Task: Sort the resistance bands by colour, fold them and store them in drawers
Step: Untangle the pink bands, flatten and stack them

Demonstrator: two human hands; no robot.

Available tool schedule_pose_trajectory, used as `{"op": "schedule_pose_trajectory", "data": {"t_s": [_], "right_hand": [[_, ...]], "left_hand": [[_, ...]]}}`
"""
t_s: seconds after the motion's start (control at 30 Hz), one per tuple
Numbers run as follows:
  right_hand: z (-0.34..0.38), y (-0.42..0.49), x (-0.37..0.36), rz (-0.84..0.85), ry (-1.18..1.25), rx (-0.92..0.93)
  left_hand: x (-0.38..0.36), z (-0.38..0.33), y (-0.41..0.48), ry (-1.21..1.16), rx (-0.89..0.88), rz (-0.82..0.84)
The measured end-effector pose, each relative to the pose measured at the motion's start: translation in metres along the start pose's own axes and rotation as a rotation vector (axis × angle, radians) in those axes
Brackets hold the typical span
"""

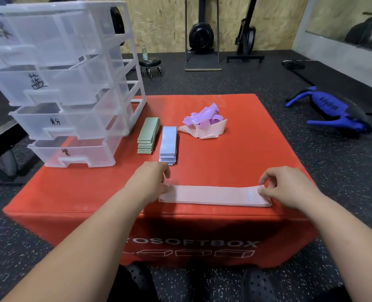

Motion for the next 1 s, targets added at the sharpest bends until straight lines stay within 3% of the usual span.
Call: {"op": "schedule_pose_trajectory", "data": {"t_s": [0.17,0.23,0.37,0.6,1.0], "right_hand": [[-0.001,0.004,0.000,0.032,0.000,0.010],[0.002,0.005,0.004,0.043,0.033,0.072],[0.012,-0.006,-0.008,0.228,0.026,0.228],[0.013,-0.003,-0.019,0.183,-0.034,0.313],[0.015,0.000,-0.026,0.253,-0.062,0.332]], "left_hand": [[0.005,0.002,0.004,0.035,-0.026,0.013],[0.006,0.004,0.004,-0.053,-0.043,0.085],[-0.004,0.007,-0.010,-0.114,-0.110,0.287],[-0.007,-0.007,-0.011,-0.110,-0.237,0.209],[-0.010,-0.008,-0.010,-0.069,-0.284,0.223]]}}
Point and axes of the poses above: each hand's wrist, its own y-axis towards the middle knuckle, its own x-axis out of the back of the hand, z = x × y, the point moved 9 cm from there along y, towards the middle knuckle, and after that the axes turned 15 degrees about -z, right-handed, at the moved point
